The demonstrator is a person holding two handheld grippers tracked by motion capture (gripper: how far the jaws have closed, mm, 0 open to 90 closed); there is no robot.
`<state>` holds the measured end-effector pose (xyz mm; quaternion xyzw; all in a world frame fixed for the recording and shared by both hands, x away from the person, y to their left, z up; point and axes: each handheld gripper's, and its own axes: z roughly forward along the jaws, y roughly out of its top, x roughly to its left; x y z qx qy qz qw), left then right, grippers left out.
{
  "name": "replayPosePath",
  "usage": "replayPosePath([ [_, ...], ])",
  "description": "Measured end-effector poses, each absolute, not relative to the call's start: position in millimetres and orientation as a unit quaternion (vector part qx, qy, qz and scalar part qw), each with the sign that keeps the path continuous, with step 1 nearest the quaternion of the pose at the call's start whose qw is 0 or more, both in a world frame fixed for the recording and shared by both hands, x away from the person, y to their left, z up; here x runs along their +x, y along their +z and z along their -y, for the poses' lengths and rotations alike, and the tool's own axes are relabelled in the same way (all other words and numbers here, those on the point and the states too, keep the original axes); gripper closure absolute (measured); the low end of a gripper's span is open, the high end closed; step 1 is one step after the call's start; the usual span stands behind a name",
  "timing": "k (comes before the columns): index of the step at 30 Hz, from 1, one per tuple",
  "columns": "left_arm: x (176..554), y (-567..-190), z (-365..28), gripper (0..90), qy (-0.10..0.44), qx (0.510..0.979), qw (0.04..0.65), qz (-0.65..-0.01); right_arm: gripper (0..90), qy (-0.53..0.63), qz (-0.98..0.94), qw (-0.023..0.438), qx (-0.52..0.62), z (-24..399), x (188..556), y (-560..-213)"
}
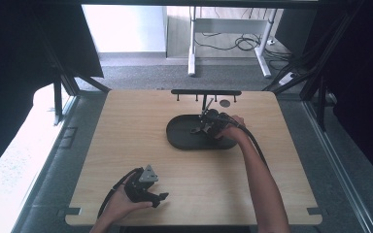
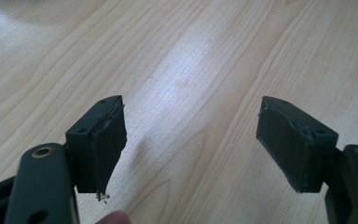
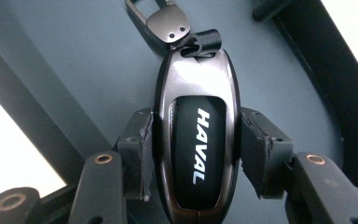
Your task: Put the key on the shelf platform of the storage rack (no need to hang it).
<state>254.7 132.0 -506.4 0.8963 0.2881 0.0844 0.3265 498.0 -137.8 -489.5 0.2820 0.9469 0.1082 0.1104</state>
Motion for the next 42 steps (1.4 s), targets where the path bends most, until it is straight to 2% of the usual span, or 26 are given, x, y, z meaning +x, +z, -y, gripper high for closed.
replayPosePath([
  [18,255,-508,-132,24.3,0.085,0.896,0.326,-0.29,48.5,0.097,-0.94,0.107,0.31,142,501,-502],
  [23,255,-508,-132,24.3,0.085,0.895,0.327,-0.291,39.7,0.113,-0.929,0.12,0.331,143,500,-496],
  [25,255,-509,-132,24.3,0.084,0.895,0.327,-0.292,38.8,0.117,-0.929,0.123,0.33,144,499,-494],
  [35,255,-509,-131,24.2,0.086,0.897,0.322,-0.289,34.9,0.156,-0.924,0.156,0.312,147,471,-470],
  [42,256,-509,-131,24.3,0.087,0.898,0.319,-0.29,35.1,0.2,-0.917,0.151,0.311,160,445,-455],
])
